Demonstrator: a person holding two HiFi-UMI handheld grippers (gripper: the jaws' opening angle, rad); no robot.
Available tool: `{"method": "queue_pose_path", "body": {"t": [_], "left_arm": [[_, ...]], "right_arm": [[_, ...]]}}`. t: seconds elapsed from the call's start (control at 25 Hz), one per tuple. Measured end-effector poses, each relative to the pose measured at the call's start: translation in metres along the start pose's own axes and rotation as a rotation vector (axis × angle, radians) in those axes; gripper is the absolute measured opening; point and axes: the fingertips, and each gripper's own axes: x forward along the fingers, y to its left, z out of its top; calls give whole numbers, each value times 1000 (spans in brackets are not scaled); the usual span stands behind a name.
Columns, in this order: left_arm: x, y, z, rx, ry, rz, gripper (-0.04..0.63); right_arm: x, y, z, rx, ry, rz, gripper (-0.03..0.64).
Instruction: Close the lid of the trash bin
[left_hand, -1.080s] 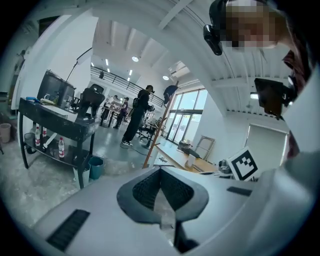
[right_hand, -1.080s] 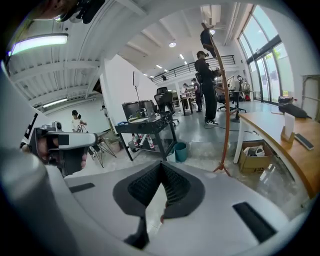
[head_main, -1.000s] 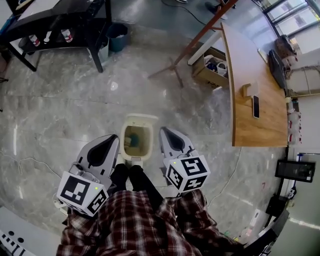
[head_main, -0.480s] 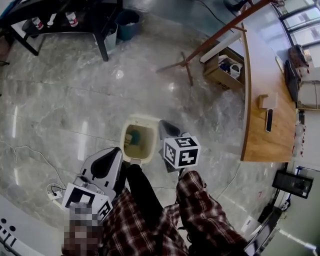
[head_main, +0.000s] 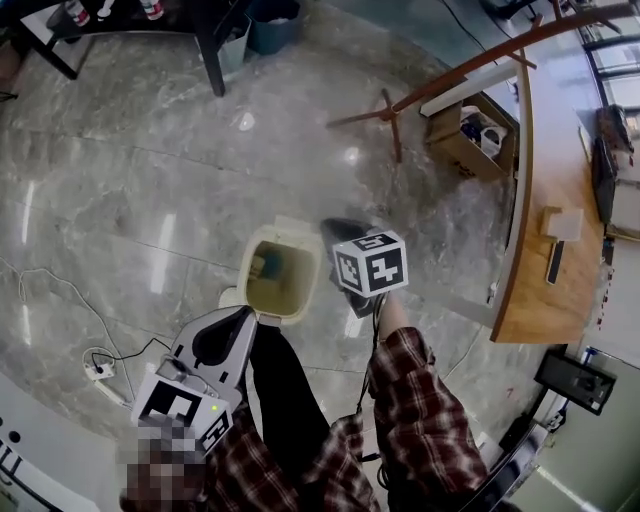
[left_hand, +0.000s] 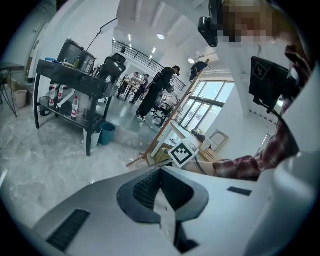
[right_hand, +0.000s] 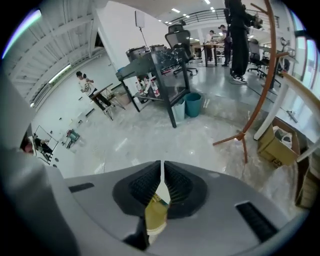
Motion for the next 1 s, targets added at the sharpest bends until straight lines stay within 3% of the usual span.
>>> {"method": "queue_pose_path", "body": {"t": [0.08, 0.2, 0.32, 0.48, 1.0], "left_arm": [[3, 2, -5, -10, 6, 1, 9], [6, 5, -5, -19, 5, 6, 9], [6, 10, -4, -30, -1, 16, 9], [4, 14, -2, -36, -8, 18, 9], [-1, 10, -9, -46, -9, -1, 9]], "right_arm": [[7, 4, -2, -77, 47, 57, 15], [13, 11, -9, -186, 124, 131, 86], [17, 17, -19, -242, 189, 185, 87], [22, 18, -35, -262, 262, 219, 87], [14, 61, -88, -286, 346, 318, 87]]}}
